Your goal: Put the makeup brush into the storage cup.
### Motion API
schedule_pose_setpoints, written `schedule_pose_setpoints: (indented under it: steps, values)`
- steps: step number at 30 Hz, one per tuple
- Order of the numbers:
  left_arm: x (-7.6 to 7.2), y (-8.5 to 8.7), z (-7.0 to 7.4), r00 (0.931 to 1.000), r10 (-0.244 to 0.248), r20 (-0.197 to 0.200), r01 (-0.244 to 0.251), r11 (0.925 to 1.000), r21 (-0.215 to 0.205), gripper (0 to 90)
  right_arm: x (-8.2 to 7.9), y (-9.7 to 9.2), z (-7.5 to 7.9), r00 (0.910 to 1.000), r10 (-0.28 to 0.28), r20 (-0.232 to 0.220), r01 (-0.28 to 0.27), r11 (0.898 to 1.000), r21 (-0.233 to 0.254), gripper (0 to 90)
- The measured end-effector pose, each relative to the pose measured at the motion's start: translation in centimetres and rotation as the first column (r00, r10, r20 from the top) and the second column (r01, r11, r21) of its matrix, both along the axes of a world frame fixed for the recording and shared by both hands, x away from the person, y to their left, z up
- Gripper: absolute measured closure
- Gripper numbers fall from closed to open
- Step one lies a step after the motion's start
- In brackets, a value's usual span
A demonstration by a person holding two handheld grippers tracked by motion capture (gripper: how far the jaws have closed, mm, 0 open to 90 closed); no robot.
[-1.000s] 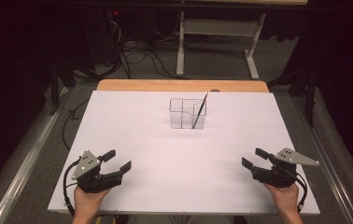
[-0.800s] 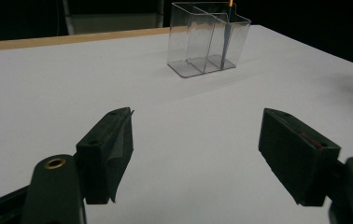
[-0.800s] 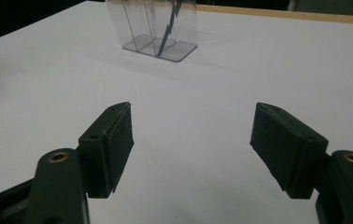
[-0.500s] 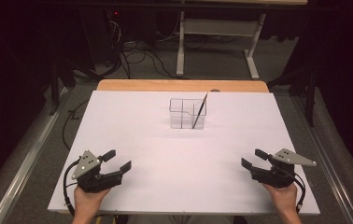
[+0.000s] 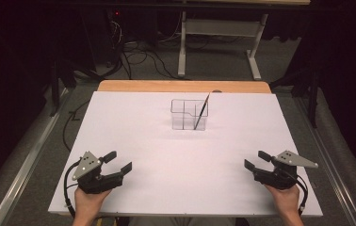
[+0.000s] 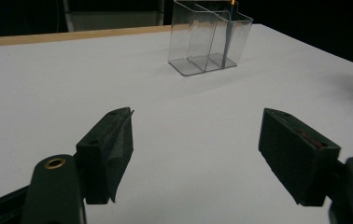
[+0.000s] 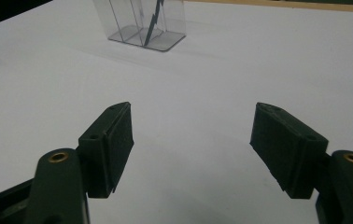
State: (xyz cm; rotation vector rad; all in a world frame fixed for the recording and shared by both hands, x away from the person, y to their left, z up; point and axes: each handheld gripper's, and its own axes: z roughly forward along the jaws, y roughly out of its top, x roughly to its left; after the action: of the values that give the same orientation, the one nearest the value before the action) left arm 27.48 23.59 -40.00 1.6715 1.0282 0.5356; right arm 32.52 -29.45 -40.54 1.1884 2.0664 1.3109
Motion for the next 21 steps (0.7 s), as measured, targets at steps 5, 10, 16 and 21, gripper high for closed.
schedule_pose_setpoints:
  steps: [5, 10, 16, 21]
  values:
    - [0.06, -0.01, -0.05, 1.0, 0.001, -0.001, -0.001, 1.0, -0.001, 26.5, 0.03, -0.15, -0.13, 0.9999, -0.004, 0.01, 0.004, 1.0, 0.004, 31.5]
    - [0.12, -0.01, -0.09, 1.0, 0.003, -0.003, -0.003, 1.0, -0.001, 26.5, 0.05, -0.24, -0.34, 0.9999, -0.009, 0.007, 0.009, 1.0, 0.01, 31.3]
    - [0.11, -0.03, -0.09, 1.0, 0.001, -0.004, -0.001, 1.0, 0.004, 26.5, 0.07, -0.19, -0.62, 1.0, -0.007, 0.002, 0.007, 1.0, 0.008, 31.2]
    - [0.05, -0.11, -0.07, 1.0, -0.01, 0.001, 0.01, 0.9999, 0.01, 26.2, 0.06, -0.08, -0.75, 1.0, -0.003, -0.001, 0.003, 1.0, 0.001, 31.0]
